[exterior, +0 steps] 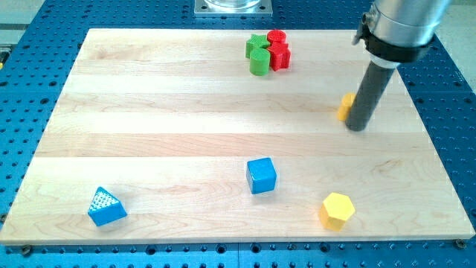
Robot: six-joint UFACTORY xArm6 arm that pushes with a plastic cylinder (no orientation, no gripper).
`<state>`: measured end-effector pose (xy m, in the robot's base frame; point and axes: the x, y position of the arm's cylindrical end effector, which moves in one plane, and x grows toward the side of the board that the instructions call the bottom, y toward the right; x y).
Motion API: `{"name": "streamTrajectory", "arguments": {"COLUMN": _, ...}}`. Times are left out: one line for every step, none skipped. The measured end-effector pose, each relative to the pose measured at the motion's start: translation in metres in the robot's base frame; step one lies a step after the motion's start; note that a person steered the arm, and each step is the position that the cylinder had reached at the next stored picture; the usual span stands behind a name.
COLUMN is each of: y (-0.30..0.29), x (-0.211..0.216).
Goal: Move the green circle away from the red star
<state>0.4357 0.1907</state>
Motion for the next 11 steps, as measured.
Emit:
{"name": "streamTrajectory", "arguments": {"y": -0.015, "x": 0.011}}
{"name": "streamTrajectory", "arguments": {"y": -0.082, "x": 0.014}}
{"name": "streamTrajectory", "arguments": {"y": -0.129, "x": -0.018}}
{"name": "streamTrajectory", "arguments": {"y": -0.191, "x": -0.05}}
{"name": "streamTrajectory", "arguments": {"y": -0.242, "x": -0.095}}
{"name": "streamTrajectory", "arguments": {"y": -0.251, "x": -0.151}}
{"name": "streamTrajectory", "arguments": {"y": -0.208, "x": -0.175}}
{"name": "streamTrajectory", "arguments": {"y": -0.147, "x": -0.163}}
{"name": "streamTrajectory", "arguments": {"y": -0.1, "x": -0.12}}
{"name": "streamTrajectory", "arguments": {"y": -0.08, "x": -0.098}}
{"name": "streamTrajectory", "arguments": {"y": -0.154, "x": -0.098}}
